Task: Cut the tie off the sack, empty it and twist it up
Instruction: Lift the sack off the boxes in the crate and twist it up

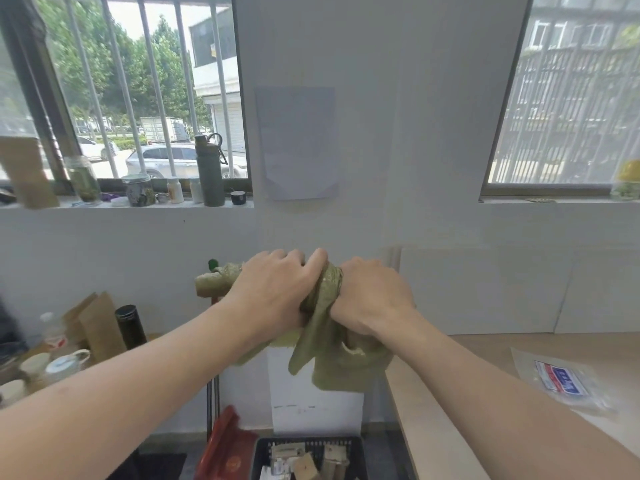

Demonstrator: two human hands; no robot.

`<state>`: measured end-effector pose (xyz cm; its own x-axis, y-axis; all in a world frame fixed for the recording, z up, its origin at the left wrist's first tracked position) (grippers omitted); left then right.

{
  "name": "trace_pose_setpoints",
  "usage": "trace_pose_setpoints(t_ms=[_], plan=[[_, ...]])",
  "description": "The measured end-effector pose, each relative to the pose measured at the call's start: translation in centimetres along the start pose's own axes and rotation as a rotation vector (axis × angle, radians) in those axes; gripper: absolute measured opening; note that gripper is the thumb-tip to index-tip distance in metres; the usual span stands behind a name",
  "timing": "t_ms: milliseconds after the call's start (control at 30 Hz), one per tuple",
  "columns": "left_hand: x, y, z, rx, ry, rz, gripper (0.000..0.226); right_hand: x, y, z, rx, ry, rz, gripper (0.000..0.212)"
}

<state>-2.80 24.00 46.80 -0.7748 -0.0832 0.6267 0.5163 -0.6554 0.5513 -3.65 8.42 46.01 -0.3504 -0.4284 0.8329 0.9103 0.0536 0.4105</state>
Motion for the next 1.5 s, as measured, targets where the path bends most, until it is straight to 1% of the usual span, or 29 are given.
trace_pose_setpoints(t_ms=[67, 133, 233, 300, 367, 433, 500, 533, 600, 700, 767, 833, 967, 1033, 1100, 1200, 1267, 1367, 1433, 1500], plan=[[-0.2, -0.4, 0.0, 0.018, 0.031, -0.055, 0.049, 0.0, -0.1, 0.3, -0.033, 0.045, 0.077, 0.008], [-0.6, -0.7, 0.3, 0.036, 0.039, -0.031, 0.044, 0.0, -0.1, 0.6, -0.035, 0.057, 0.12, 0.009], [-1.1, -0.5, 0.6, -0.001, 0.063, -0.005, 0.04, 0.4, -0.1, 0.5, 0.017, 0.049, 0.126, 0.011], [-1.3, -0.2, 0.8, 0.026, 0.049, 0.022, 0.036, 0.8, -0.2, 0.4, 0.09, 0.035, 0.096, 0.021], [-1.3, 0.0, 1.1, 0.096, -0.026, 0.086, 0.033, 1.2, -0.4, 0.5, 0.211, -0.042, 0.021, 0.032], [-1.2, 0.3, 1.7, 0.194, -0.151, 0.151, 0.026, 1.4, -0.6, 0.8, 0.322, -0.213, -0.065, 0.047], [-1.1, 0.6, 2.1, 0.285, -0.312, 0.183, 0.017, 1.4, -0.7, 1.1, 0.356, -0.341, -0.126, 0.059], [-1.0, 0.8, 2.2, 0.312, -0.392, 0.204, 0.012, 1.4, -0.7, 1.1, 0.354, -0.377, -0.154, 0.061], [-0.8, 1.2, 2.3, 0.332, -0.546, 0.276, 0.009, 1.6, -0.6, 1.1, 0.347, -0.418, -0.21, 0.052], [-0.4, 1.8, 2.5, 0.296, -0.767, 0.44, 0.018, 2.0, -0.7, 1.2, 0.346, -0.442, -0.261, 0.032], [-0.3, 1.7, 2.7, 0.254, -0.878, 0.527, 0.015, 2.2, -0.9, 1.6, 0.347, -0.452, -0.267, 0.032], [-0.2, 1.4, 2.7, 0.215, -0.92, 0.56, 0.012, 2.2, -0.9, 1.9, 0.345, -0.441, -0.232, 0.037], [0.4, 0.7, 2.2, 0.131, -0.851, 0.593, 0.026, 1.6, -0.8, 1.3, 0.285, -0.351, -0.118, 0.026], [0.6, 0.2, 2.3, 0.09, -0.752, 0.596, 0.032, 1.3, -0.8, 1.2, 0.218, -0.296, -0.069, 0.017], [0.7, -0.1, 2.4, 0.049, -0.551, 0.537, 0.048, 1.0, -0.7, 0.9, 0.14, -0.222, -0.018, 0.01], [0.7, -0.4, 1.7, 0.001, -0.239, 0.353, 0.066, 1.0, -0.4, 0.3, 0.053, -0.14, -0.019, 0.009], [0.6, -0.6, 1.2, 0.002, -0.127, 0.256, 0.063, 1.0, -0.3, 0.2, 0.033, -0.104, -0.003, 0.009], [0.1, -0.8, 1.3, 0.026, -0.039, 0.134, 0.045, 0.9, -0.3, 0.4, 0.02, -0.044, 0.049, 0.011], [-0.2, -0.9, 1.6, 0.019, -0.019, 0.101, 0.036, 0.9, -0.3, 0.5, 0.016, -0.023, 0.082, 0.011], [-0.5, -0.8, 1.7, 0.009, -0.01, 0.099, 0.033, 1.2, -0.3, 0.5, 0.023, -0.016, 0.113, 0.01]])
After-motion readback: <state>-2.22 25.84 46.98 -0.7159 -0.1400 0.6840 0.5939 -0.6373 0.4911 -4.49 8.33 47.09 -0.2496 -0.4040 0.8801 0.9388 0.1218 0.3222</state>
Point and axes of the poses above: each hand's wrist, its own y-axis towards the middle knuckle, its own x-axis out of the back of the hand, z = x × y, the point moved 2 cm from there along y, towards the middle knuckle, and after that the axes turned 14 degrees about y, right-handed, at the moved point
